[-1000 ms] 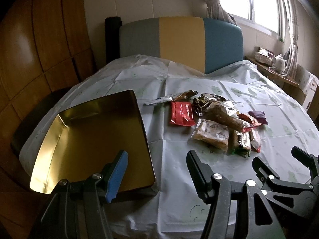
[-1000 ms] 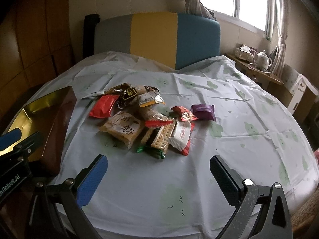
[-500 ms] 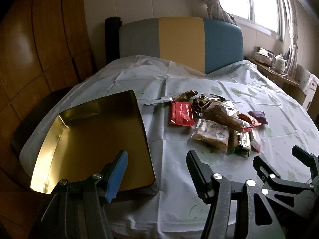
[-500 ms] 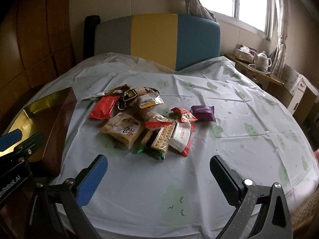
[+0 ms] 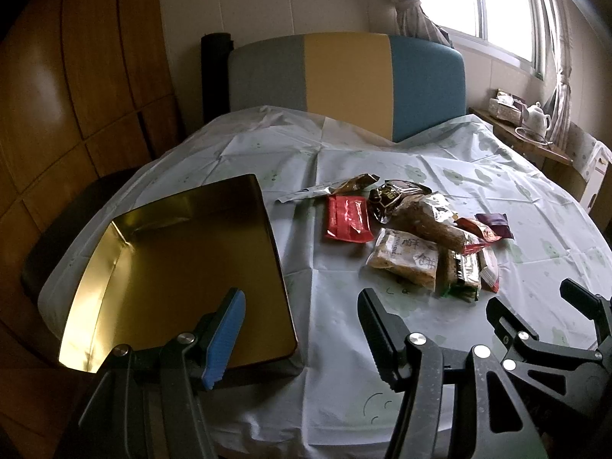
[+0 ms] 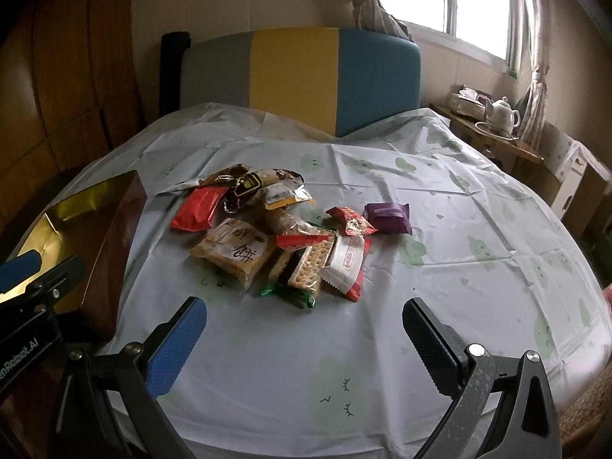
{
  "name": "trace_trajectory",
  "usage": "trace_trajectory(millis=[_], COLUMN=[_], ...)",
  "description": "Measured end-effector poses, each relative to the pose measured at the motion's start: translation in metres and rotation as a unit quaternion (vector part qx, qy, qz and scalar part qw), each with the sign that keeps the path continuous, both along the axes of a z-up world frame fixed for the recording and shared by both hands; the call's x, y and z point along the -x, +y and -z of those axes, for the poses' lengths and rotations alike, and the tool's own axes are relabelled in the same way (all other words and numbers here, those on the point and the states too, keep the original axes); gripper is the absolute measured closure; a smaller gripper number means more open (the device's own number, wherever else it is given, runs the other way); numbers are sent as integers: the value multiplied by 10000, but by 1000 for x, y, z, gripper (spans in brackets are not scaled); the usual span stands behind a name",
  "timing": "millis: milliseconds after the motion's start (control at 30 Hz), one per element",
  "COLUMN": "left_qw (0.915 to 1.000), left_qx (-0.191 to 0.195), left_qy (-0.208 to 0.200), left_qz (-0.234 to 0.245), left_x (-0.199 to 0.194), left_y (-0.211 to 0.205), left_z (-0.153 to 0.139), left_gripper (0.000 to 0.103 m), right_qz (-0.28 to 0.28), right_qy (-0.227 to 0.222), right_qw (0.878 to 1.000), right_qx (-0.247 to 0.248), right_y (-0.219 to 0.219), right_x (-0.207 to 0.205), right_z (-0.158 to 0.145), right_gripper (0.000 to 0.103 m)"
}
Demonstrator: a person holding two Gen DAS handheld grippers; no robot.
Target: Organize snacks
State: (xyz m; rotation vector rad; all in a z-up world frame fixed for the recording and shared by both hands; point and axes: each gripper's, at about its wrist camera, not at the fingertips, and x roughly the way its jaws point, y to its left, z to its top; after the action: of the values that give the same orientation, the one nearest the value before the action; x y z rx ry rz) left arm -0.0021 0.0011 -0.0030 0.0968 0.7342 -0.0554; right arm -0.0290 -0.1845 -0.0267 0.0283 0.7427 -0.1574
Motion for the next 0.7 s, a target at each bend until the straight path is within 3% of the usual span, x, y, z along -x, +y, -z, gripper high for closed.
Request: trace_trajectory(millis=[533,700], left_qw=[9999,9983], left_qx=[25,284], left_qy=[101,237], left_qz=[93,442], left_x=[-3,-7], left_y=[-3,-6], left_z=[0,0], left_gripper=[41,41], right_qz=[-45,-344], right_qy=[20,97], right_qw=[10000,9993], right_qx=[-40,-77], right_y=[-3,-12], right_x=[-1,-16], right_z=[0,-10], right_gripper=[0,0])
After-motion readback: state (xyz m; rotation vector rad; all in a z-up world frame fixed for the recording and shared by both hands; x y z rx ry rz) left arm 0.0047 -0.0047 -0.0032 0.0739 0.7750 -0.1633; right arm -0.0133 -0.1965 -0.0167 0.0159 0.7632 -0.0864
